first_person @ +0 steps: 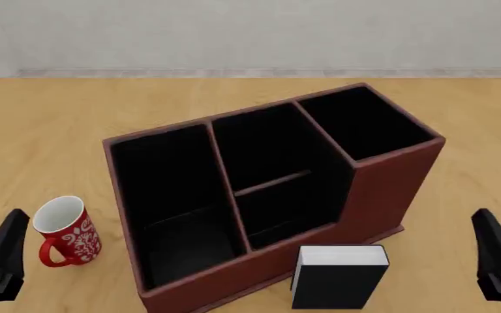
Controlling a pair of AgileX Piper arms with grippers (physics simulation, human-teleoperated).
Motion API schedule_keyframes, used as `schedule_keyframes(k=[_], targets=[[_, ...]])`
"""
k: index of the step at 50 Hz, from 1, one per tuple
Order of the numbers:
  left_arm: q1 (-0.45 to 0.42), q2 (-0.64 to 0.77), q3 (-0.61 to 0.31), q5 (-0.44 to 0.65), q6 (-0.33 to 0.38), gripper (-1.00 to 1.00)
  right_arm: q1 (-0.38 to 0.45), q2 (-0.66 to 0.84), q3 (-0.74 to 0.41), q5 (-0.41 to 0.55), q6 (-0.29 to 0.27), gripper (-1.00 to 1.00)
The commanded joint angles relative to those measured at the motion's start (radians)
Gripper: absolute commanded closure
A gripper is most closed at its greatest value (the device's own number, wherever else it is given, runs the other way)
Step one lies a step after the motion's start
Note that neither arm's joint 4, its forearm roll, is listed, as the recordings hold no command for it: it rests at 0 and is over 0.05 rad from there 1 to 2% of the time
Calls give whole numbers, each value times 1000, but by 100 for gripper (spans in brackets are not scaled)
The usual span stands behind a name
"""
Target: Pick up the book and place it in the right compartment of the caddy.
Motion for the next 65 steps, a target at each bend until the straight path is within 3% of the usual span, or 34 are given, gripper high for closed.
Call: schedule_keyframes(k=[1,18,42,65], targets=[[0,0,0,0,0,-100,-5,5,-3,1,0,-100],[0,0,0,0,0,-100,30,5,-35,29,-41,-100],[0,0,0,0,0,-100,156,0,-217,215,-134,-100],[0,0,0,0,0,-100,325,71,-486,461,-236,-100]])
